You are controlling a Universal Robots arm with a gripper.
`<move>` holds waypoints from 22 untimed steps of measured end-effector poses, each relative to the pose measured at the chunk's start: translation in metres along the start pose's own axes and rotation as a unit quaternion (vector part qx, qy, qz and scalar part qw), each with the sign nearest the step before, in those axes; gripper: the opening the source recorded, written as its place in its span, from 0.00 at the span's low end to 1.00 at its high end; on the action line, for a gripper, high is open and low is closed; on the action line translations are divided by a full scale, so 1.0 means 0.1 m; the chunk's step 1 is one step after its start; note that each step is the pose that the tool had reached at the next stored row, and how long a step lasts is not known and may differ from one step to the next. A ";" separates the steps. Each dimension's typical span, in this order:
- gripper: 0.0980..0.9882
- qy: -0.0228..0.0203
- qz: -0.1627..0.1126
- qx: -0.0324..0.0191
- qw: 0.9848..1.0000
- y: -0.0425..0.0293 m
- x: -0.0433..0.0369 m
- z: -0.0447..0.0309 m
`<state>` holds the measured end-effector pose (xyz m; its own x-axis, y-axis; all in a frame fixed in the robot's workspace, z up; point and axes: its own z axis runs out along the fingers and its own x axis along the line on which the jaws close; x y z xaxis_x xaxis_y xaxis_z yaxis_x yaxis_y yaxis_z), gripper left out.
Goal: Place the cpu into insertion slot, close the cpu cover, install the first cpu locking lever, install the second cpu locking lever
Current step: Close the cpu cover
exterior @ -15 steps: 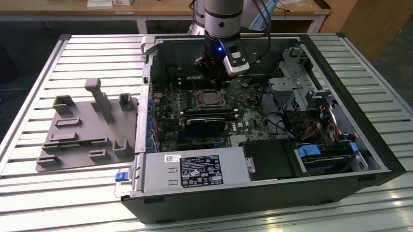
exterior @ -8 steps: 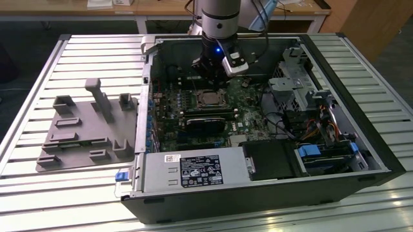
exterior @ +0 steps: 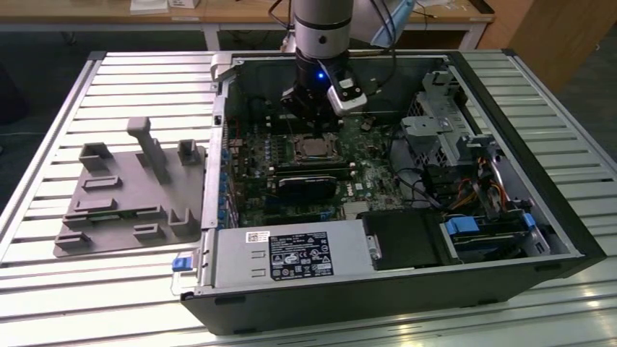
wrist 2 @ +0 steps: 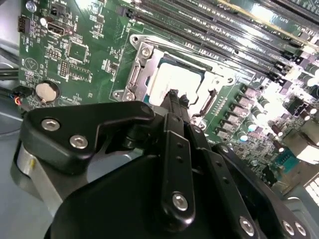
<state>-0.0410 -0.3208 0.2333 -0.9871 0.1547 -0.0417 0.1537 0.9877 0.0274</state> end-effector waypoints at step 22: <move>0.01 0.000 -0.005 -0.001 1.000 -0.039 0.128 0.092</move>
<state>-0.0538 -0.3226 0.2235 -0.9885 0.1453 -0.0425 0.1442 0.9892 0.0281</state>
